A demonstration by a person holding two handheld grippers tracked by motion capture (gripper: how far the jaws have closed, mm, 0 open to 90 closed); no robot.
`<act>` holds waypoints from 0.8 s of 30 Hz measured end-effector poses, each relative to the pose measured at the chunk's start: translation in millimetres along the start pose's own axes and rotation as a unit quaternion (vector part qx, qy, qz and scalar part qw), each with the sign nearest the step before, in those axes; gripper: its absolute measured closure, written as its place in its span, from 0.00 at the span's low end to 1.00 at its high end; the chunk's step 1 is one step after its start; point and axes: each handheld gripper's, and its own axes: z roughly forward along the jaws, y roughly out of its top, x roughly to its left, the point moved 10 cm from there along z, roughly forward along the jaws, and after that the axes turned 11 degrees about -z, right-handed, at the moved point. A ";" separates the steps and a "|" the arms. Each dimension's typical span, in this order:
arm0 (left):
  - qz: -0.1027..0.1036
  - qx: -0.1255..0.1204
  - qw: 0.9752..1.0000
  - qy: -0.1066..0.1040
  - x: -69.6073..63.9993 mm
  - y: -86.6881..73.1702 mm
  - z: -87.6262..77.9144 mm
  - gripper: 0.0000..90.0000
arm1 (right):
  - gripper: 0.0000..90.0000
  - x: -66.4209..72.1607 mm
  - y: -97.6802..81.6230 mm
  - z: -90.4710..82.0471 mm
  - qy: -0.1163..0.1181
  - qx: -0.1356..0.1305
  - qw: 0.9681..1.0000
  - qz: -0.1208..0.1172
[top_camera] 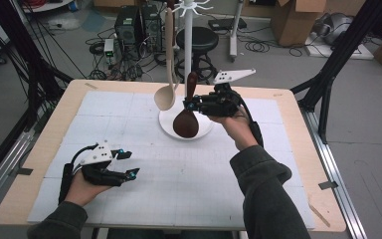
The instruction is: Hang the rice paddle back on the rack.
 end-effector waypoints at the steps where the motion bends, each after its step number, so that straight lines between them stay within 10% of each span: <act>1: 0.000 0.000 1.000 0.000 0.0 -0.1 0.1 0.39 | 0.86 -1.4 4.6 -0.6 -0.001 -0.002 1.000 -0.001; 24: -0.006 -0.010 1.000 -0.004 1.5 1.1 -3.4 0.37 | 0.86 -18.0 61.8 4.4 -0.007 0.001 1.000 -0.024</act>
